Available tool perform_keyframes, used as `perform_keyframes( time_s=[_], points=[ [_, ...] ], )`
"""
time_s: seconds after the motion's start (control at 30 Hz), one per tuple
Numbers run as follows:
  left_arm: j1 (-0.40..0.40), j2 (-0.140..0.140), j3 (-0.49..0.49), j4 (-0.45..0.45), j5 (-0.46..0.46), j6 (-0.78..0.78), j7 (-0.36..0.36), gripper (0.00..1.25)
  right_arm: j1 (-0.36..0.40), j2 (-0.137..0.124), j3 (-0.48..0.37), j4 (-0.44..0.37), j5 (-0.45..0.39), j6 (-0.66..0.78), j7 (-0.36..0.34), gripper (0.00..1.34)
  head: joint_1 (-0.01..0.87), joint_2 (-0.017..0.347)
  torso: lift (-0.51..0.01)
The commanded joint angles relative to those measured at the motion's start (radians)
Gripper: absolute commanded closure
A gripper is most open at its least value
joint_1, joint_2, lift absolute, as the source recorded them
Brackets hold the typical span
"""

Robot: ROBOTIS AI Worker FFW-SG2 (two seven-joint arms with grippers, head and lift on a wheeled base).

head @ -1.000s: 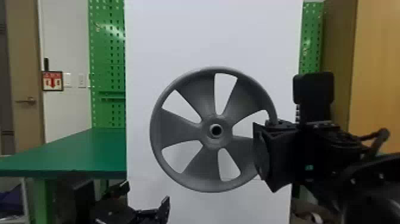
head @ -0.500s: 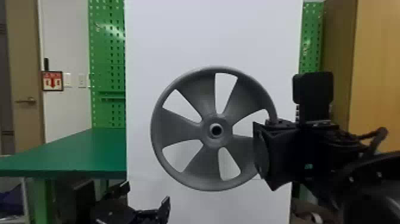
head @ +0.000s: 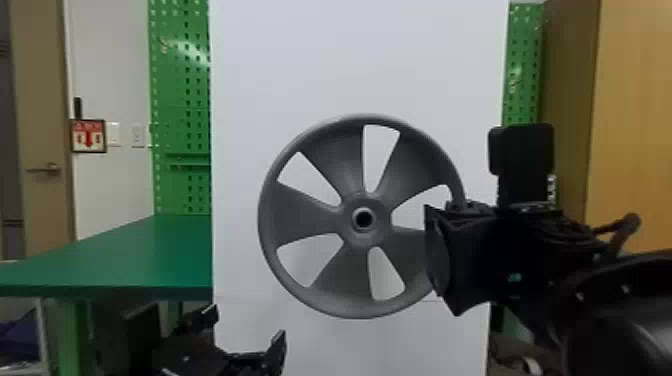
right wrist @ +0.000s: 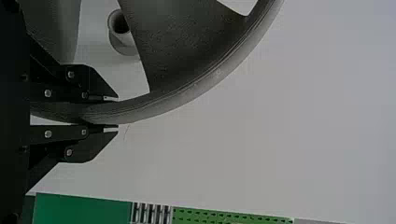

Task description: Hold the wheel and insert it

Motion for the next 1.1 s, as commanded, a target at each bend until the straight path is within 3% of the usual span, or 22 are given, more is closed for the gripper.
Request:
perform_keyframes(
  time_s=[0.0,1.07],
  points=[
    [0.000,0.000,0.000,0.000,0.000,0.000,-0.001,0.10,-0.002,0.001,-0.002,0.025,-0.003,-0.016,-0.001,1.20,0.097,0.015,-0.442],
    [-0.005,0.000,-0.006,0.005,0.000,0.000,-0.001,0.10,-0.040,0.002,-0.036,0.145,-0.015,-0.116,-0.001,1.20,0.097,0.015,-0.442]
  ],
)
